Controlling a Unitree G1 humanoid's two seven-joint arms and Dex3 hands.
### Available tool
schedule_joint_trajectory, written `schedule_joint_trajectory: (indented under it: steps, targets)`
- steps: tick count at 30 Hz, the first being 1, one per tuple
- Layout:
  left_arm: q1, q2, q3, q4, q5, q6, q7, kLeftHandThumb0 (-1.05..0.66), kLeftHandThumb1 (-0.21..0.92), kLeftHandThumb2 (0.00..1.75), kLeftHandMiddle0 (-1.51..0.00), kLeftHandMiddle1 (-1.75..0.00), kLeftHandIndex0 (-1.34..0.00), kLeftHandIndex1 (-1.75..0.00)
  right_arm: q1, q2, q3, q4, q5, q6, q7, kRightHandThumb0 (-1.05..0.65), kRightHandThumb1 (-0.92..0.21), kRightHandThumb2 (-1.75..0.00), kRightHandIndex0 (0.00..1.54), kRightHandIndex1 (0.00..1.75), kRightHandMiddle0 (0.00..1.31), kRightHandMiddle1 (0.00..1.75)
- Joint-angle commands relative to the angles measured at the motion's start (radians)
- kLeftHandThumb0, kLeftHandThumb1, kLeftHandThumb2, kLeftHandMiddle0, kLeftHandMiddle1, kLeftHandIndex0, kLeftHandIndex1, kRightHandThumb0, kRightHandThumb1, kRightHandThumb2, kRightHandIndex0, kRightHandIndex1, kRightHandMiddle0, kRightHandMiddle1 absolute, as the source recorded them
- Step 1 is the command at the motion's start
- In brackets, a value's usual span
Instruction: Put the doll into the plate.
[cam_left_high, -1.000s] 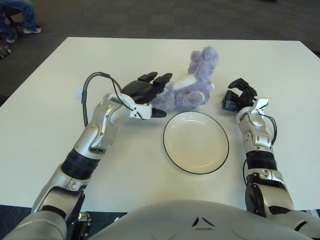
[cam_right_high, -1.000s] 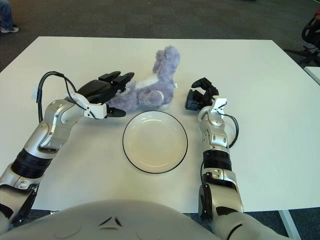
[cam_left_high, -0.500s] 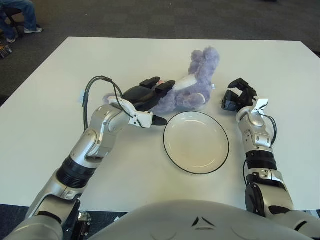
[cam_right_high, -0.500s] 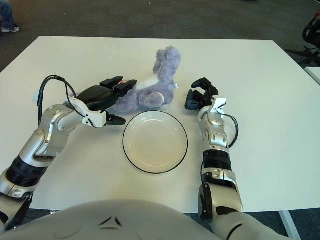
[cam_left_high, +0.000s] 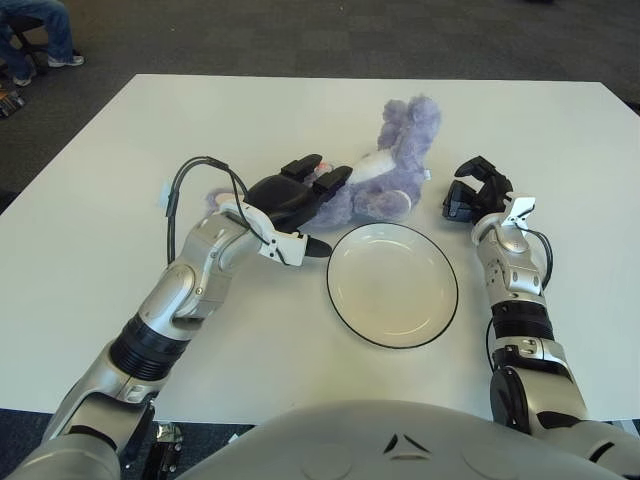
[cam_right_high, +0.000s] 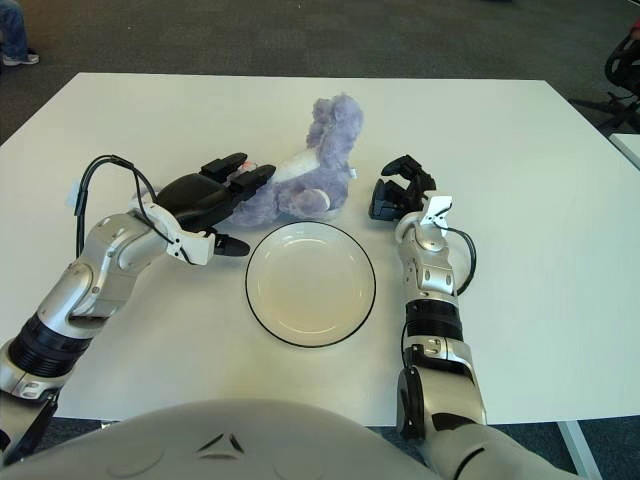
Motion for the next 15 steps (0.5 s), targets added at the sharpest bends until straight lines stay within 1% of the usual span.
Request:
schedule_joint_trajectory:
  steps: [1, 9, 15]
  targets:
    - [0.015, -0.020, -0.019, 0.059, 0.055, 0.008, 0.069, -1.05, 0.92, 0.53, 0.00, 0.00, 0.00, 0.00, 0.013, 0.001, 0.001, 0.016, 0.001, 0.017, 0.002, -0.01, 0.04, -1.73, 0.87, 1.75, 0.66, 1.75]
    - [0.000, -0.055, -0.040, 0.136, 0.128, 0.012, 0.178, -1.05, 0.92, 0.55, 0.00, 0.00, 0.00, 0.00, 0.017, 0.005, 0.003, 0.007, -0.004, 0.022, -0.005, -0.01, 0.03, -1.71, 0.86, 1.75, 0.65, 1.75]
    - [-0.008, -0.074, -0.050, 0.185, 0.156, 0.007, 0.250, -1.05, 0.92, 0.53, 0.00, 0.00, 0.00, 0.00, 0.021, 0.008, 0.003, -0.002, -0.004, 0.024, -0.004, -0.01, 0.02, -1.71, 0.86, 1.75, 0.65, 1.75]
